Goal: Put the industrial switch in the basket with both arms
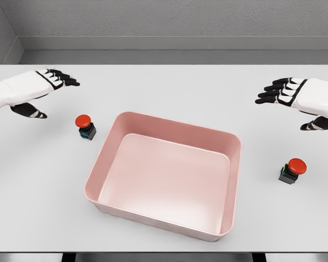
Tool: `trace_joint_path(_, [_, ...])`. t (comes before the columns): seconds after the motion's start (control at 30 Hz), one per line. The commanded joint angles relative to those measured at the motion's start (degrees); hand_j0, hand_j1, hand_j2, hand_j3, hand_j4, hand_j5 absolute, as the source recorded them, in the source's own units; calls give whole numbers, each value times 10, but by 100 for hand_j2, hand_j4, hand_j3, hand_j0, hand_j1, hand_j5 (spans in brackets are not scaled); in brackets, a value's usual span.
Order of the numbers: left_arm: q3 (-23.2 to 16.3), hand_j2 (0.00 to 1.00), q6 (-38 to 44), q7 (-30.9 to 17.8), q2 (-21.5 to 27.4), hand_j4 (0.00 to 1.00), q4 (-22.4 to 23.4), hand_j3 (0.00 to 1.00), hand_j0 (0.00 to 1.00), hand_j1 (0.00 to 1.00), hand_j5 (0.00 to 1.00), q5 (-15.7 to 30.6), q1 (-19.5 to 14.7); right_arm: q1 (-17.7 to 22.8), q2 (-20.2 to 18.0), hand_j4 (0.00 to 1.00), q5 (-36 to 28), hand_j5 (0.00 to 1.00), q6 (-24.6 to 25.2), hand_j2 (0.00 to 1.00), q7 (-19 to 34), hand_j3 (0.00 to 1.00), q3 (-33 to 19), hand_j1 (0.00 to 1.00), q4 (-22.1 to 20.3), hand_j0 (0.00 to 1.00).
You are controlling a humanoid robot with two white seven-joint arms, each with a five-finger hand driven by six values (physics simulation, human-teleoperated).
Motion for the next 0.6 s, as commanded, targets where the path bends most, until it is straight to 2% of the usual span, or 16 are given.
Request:
trace_joint_path(0.0, [0,100,1,1,3,100,-3,100,100,100,100,5,0,0,-1,100,0,100,1,100,0,100,0,100,1,100])
trace_joint_path(0.13, [-1,100,1,1,3,100,-3,100,100,100,100,5,9,2,-4,100,12,100,1,100,0,100,2,100,5,100])
trace_joint_path(0.17, [-1,100,1,1,2,100,-3,100,100,100,100,5,11,2,-4,100,41,100,1,100,-2,100,12,100,26,100])
trace_joint_path(0.2, [-1,100,1,1,2,100,-2,100,100,100,100,5,12,2,-7,100,44,100,1,100,-2,100,11,100,41,100])
trace_joint_path(0.3, [-2,100,1,1,1,100,-2,100,100,100,100,4,14,12,-10,100,74,100,1,100,-1,100,14,100,65,100])
trace_joint_path(0.57, [-9,100,1,0,-7,100,12,100,100,100,100,2,20,17,-9,100,82,100,1,100,0,100,97,100,77,100])
